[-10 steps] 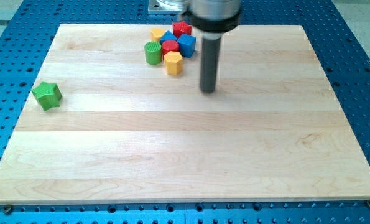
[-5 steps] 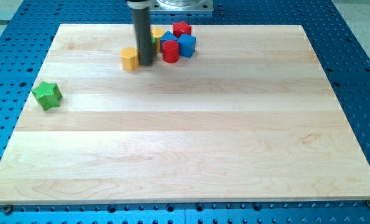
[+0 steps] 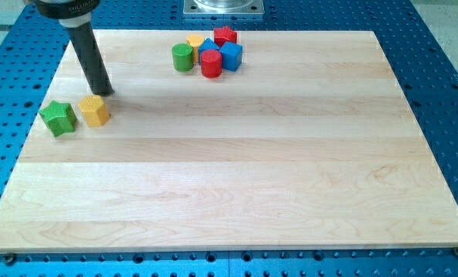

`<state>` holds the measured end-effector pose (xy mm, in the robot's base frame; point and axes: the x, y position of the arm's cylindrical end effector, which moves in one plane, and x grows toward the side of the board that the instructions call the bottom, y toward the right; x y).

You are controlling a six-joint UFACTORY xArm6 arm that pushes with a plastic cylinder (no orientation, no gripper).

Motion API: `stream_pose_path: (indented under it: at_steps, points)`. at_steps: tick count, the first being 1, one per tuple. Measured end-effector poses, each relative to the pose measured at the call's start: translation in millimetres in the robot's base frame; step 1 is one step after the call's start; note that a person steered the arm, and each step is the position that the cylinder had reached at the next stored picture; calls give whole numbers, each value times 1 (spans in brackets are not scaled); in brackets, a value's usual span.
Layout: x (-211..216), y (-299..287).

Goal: Move the hexagon diagonally to the green circle

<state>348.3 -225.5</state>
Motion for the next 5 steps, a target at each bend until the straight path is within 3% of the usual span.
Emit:
stream_pose_path:
  at_steps: [1, 2, 3, 4, 5]
  points:
    - [31, -78]
    - [68, -73]
    - [71, -14]
    - [47, 4]
    - [-18, -2]
